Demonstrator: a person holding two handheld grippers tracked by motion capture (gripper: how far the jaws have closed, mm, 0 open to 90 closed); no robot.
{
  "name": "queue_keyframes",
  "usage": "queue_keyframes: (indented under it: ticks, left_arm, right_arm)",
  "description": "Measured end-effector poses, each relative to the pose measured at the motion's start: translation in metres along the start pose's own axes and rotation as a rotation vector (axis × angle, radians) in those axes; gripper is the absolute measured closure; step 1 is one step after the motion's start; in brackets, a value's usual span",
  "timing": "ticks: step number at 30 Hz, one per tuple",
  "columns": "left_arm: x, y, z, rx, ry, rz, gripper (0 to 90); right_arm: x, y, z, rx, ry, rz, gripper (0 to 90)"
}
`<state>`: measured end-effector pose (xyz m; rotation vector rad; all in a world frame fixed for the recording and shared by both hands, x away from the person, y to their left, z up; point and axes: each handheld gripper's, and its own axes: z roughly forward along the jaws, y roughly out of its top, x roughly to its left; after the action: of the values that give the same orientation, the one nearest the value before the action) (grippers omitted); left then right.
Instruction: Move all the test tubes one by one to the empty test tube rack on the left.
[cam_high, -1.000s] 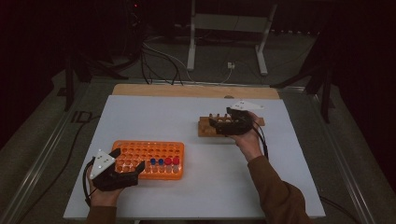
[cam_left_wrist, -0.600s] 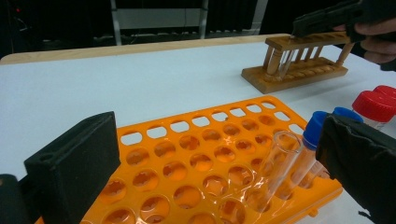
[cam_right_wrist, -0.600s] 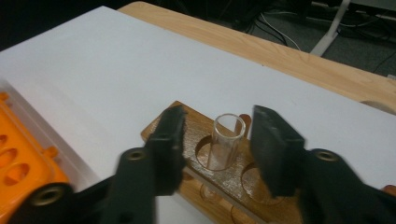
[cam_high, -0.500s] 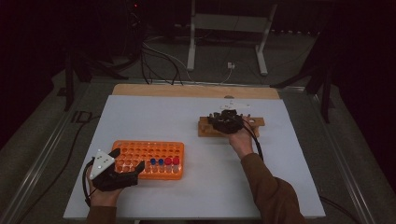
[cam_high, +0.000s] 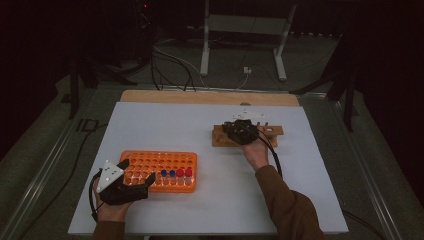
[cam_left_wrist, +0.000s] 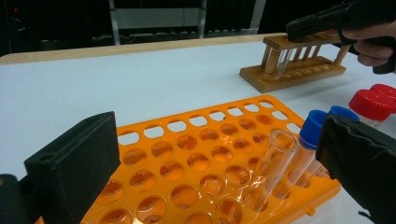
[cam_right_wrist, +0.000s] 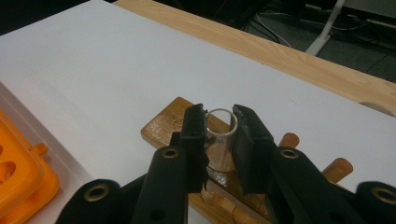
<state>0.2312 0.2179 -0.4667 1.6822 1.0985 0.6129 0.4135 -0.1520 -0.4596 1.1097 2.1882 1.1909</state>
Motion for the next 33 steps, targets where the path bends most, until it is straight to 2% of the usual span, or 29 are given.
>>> queue_keyframes:
  ticks: [3, 7, 19, 22, 27, 33]
  left_arm:
    - [0.0, 0.0, 0.0, 0.001, -0.001, -0.001, 0.4]
    - [0.0, 0.0, 0.001, 0.002, -0.002, 0.0, 0.4]
    - [-0.001, 0.001, 0.001, -0.001, -0.001, 0.001, 0.4]
    - [-0.001, 0.003, -0.001, -0.01, 0.001, -0.01, 0.4]
    - [-0.001, 0.01, -0.002, -0.019, -0.001, -0.006, 0.4]
    - [-0.004, 0.024, 0.001, -0.025, -0.013, 0.022, 0.5]
  right_arm:
    - [-0.001, 0.0, 0.0, 0.004, -0.004, 0.002, 75.9]
    - [-0.003, 0.001, -0.005, -0.009, 0.002, 0.028, 75.9]
    - [-0.004, 0.013, -0.028, -0.08, 0.008, 0.025, 76.0]
    - [-0.005, 0.015, -0.033, -0.089, 0.006, 0.02, 76.0]
    - [-0.007, 0.019, -0.041, -0.113, 0.016, 0.027, 76.0]
    - [-0.006, 0.027, -0.054, -0.14, 0.028, 0.021, 76.0]
